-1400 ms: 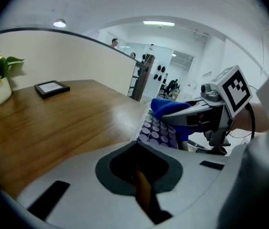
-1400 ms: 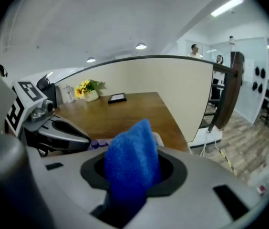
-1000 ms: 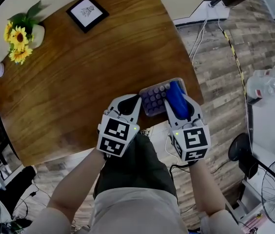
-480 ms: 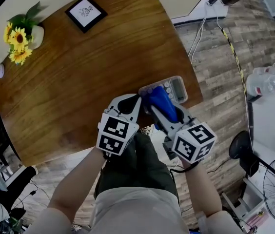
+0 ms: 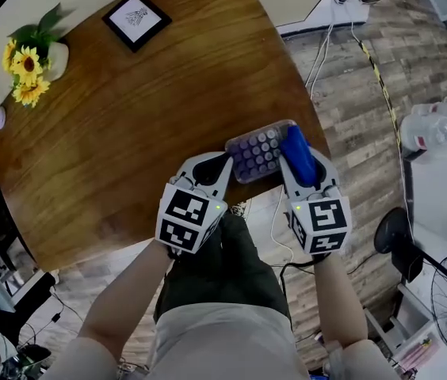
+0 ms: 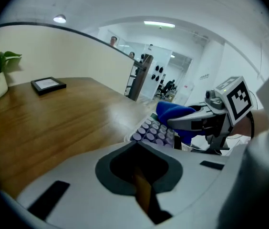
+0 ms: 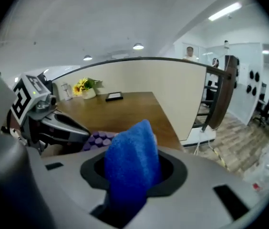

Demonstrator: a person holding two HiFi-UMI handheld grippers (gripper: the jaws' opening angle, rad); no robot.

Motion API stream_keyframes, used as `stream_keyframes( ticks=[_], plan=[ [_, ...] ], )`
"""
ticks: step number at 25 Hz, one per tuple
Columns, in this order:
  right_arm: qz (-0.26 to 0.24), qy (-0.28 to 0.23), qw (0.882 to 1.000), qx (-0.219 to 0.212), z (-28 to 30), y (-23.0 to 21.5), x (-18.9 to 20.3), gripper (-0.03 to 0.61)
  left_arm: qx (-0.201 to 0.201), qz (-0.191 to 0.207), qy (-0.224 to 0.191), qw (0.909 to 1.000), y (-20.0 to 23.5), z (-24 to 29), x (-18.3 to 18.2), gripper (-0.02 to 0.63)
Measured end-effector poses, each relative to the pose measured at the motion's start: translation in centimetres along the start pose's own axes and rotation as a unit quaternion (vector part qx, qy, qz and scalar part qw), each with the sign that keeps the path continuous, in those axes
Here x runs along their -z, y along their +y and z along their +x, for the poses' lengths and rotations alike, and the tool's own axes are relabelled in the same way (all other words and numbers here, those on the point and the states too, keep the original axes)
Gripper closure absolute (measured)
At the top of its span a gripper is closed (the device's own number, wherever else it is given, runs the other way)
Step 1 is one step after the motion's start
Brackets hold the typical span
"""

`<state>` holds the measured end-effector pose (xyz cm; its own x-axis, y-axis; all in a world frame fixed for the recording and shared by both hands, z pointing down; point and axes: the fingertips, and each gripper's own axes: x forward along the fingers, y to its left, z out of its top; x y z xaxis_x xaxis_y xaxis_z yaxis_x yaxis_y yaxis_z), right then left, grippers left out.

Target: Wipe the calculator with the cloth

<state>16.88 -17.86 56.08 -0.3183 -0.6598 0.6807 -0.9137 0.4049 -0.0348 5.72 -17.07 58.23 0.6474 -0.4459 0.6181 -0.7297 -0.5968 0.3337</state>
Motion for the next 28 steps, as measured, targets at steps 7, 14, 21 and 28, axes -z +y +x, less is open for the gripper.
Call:
stream_keyframes(
  ticks=[7,14,21,28],
  plan=[
    [0.021,-0.015,1.000,-0.016,-0.1,2.4,-0.2,0.425,-0.001,-0.012,-0.001,0.9999,0.1,-0.1,0.1,0.612],
    [0.038,-0.027,0.990,-0.130,0.1,10.1,-0.3,0.431,-0.002,-0.021,-0.009,0.9997,0.2,-0.1,0.0,0.612],
    [0.170,-0.002,0.961,-0.218,-0.5,10.1,-1.3,0.433,0.001,-0.015,-0.006,0.9999,0.2,-0.1,0.1,0.612],
    [0.055,-0.016,0.987,-0.151,2.4,6.3,-5.7,0.425,0.031,-0.025,-0.021,0.9990,-0.7,-0.4,-0.3,0.612]
  ],
)
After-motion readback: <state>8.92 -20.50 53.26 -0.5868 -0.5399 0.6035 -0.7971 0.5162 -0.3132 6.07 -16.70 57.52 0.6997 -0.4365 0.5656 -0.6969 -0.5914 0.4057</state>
